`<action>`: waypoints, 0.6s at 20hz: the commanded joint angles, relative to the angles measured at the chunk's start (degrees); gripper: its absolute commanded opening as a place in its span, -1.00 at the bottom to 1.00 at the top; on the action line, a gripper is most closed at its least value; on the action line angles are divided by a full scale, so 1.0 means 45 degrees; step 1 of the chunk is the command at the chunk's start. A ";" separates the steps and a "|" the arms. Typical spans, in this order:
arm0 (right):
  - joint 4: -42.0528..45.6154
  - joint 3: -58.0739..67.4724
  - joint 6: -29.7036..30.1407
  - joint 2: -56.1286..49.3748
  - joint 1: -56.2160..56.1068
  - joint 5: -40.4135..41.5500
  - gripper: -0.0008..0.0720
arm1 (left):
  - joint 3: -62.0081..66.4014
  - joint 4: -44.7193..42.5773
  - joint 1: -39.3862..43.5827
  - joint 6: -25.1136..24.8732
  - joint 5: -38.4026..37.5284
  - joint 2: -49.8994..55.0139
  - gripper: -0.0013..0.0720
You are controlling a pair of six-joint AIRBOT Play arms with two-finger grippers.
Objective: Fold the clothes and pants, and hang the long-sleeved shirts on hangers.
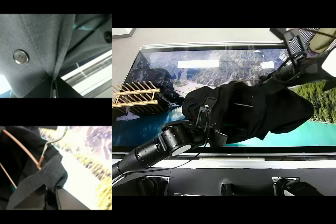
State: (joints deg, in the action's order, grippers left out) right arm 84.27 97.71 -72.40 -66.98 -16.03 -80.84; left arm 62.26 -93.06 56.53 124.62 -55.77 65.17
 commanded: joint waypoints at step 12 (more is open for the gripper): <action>-0.0981 0.0136 0.3225 0.0097 0.0005 0.1001 -0.90 | 0.2589 -0.0015 -0.5639 -0.6887 0.0039 -0.2050 0.72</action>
State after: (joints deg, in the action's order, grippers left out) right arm 83.44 98.26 -65.67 -66.59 -15.99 -77.54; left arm 72.01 -93.23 36.91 106.15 -56.36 57.41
